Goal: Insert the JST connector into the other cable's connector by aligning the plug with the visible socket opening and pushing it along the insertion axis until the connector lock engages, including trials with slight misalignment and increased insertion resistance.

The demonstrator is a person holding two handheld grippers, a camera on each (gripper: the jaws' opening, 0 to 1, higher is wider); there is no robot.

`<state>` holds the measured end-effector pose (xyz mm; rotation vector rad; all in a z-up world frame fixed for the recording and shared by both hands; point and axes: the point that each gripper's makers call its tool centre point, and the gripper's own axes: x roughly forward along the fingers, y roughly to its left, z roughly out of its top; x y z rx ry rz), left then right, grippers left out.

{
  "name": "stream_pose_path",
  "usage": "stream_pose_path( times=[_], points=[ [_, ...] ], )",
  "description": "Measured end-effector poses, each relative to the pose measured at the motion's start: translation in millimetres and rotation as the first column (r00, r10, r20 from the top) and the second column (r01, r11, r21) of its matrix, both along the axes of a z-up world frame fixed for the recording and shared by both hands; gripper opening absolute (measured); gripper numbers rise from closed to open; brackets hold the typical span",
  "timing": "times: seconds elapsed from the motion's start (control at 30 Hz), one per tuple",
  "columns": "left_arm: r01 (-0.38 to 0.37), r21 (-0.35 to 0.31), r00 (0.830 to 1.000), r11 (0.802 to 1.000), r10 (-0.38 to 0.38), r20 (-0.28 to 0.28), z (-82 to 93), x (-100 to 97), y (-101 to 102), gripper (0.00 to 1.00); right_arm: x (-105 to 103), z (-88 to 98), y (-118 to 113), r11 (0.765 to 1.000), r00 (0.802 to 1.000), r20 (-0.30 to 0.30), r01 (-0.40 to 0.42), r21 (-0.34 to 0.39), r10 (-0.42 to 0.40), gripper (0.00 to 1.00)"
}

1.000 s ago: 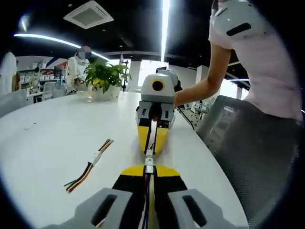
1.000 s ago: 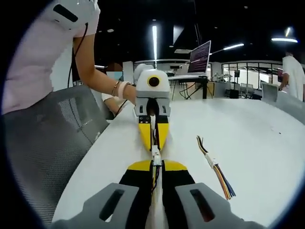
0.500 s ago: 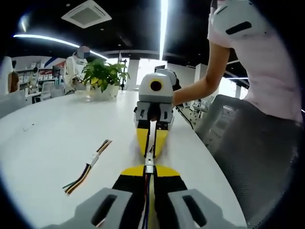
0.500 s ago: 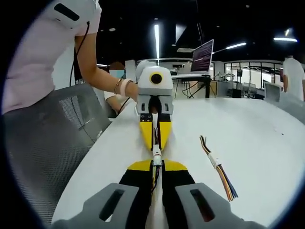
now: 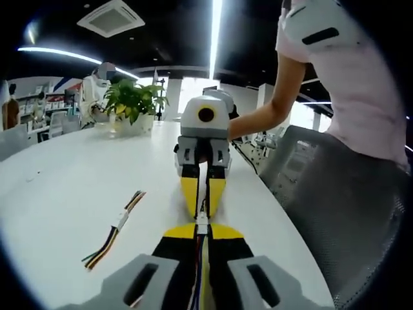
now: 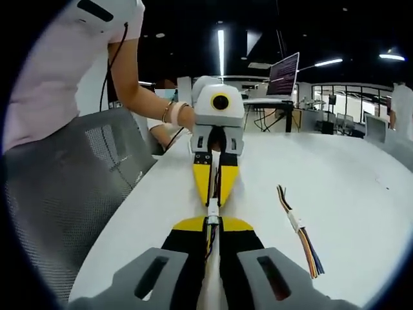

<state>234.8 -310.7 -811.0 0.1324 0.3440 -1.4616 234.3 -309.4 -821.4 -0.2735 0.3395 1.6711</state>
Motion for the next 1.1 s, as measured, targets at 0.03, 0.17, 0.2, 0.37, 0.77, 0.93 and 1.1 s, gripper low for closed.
stream_pose_path(
  times=[0.03,0.17,0.2,0.37,0.77,0.93,1.1],
  points=[
    [-0.001,-0.009,1.000,1.000,0.001,-0.002,1.3,0.1,0.2,0.00,0.6,2.6,-2.0,1.000,1.000,-0.013,0.007,0.011,-0.007,0.02],
    [-0.022,-0.071,1.000,0.997,0.021,-0.007,11.6,4.2,0.6,0.00,4.3,8.8,-3.4,0.999,0.999,-0.040,0.026,0.039,-0.024,0.02],
    [-0.022,-0.074,1.000,0.997,0.022,-0.011,12.5,4.6,0.5,0.00,5.1,10.7,-3.4,0.999,0.999,-0.045,0.029,0.046,-0.027,0.02],
    [-0.010,-0.088,1.000,0.996,0.010,-0.004,15.4,4.4,-2.6,0.00,4.6,12.5,-3.5,0.998,0.997,-0.064,0.039,0.052,-0.036,0.02],
    [-0.013,-0.101,1.000,0.995,0.014,0.008,16.1,12.1,-8.1,0.00,12.9,14.1,-7.2,0.996,0.994,-0.083,0.071,0.055,-0.067,0.02],
    [-0.017,-0.100,1.000,0.995,0.019,0.016,13.8,15.8,-8.4,0.00,16.9,11.4,-7.7,0.996,0.994,-0.079,0.079,0.048,-0.075,0.02],
    [-0.022,-0.075,0.999,0.997,0.024,0.034,6.3,27.1,-9.1,0.00,28.0,2.0,-8.5,0.994,0.993,-0.059,0.103,0.035,-0.100,0.02]
  ],
)
